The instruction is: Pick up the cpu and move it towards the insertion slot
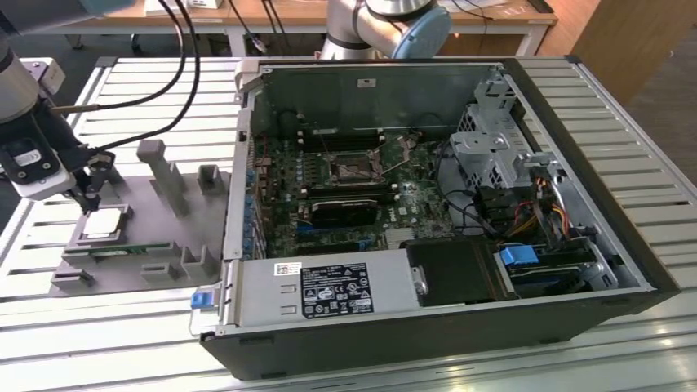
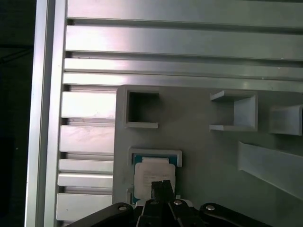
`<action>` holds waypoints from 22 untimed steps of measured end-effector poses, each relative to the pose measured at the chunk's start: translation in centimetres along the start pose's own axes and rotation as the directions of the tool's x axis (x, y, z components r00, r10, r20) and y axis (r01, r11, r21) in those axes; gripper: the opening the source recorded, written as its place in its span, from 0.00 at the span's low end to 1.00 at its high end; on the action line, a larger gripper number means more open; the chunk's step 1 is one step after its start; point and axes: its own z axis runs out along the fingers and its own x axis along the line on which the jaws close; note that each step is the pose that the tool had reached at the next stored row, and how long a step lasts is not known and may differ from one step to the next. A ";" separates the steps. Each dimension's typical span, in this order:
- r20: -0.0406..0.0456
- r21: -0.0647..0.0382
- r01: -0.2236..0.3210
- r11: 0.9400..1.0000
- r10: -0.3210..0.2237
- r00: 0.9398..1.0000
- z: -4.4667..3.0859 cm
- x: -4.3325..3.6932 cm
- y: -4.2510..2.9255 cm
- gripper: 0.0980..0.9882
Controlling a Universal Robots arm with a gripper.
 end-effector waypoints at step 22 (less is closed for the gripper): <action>0.001 -0.001 0.000 1.000 0.000 1.000 2.13 0.16 -0.58 0.01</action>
